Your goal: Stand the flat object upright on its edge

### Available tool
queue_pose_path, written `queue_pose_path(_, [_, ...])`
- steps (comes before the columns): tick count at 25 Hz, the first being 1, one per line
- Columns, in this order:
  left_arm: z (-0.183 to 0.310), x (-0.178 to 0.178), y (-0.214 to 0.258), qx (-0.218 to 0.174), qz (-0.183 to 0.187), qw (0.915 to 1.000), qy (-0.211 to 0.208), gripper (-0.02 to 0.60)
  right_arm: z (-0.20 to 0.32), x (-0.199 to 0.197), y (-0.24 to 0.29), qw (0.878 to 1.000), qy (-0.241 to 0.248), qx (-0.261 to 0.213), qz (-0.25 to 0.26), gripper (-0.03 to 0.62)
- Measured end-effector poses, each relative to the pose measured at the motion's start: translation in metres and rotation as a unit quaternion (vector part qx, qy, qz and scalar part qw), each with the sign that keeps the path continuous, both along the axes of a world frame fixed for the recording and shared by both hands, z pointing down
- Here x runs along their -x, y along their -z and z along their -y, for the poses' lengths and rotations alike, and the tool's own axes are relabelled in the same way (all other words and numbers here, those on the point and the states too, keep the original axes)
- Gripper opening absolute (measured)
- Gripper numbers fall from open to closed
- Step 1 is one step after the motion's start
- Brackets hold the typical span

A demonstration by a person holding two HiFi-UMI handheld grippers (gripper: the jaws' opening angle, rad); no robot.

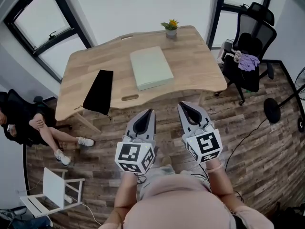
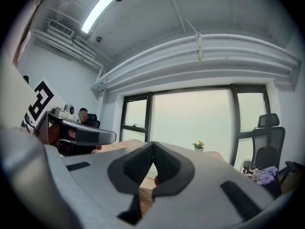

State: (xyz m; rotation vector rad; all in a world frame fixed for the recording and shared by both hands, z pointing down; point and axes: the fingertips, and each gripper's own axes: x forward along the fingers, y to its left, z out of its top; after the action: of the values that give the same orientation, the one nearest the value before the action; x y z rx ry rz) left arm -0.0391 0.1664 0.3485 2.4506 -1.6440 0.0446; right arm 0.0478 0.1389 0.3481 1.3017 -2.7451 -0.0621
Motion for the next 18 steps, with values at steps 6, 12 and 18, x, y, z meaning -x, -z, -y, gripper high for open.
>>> queue_pose_path(6, [0.028,0.016,-0.005,0.004,-0.002,1.0000,-0.006,0.011,0.029,0.012,-0.003,1.000,-0.009,0.002,-0.004,0.000])
queue_pose_path(12, [0.052,0.031,-0.005,0.005,0.000,0.9999,-0.010,0.011,0.051,0.026,-0.003,1.000,-0.014,0.000,-0.009,0.000])
queue_pose_path(18, [0.071,0.044,-0.007,0.010,0.002,0.9999,-0.010,0.011,0.071,0.033,-0.006,1.000,-0.020,0.004,-0.006,0.000])
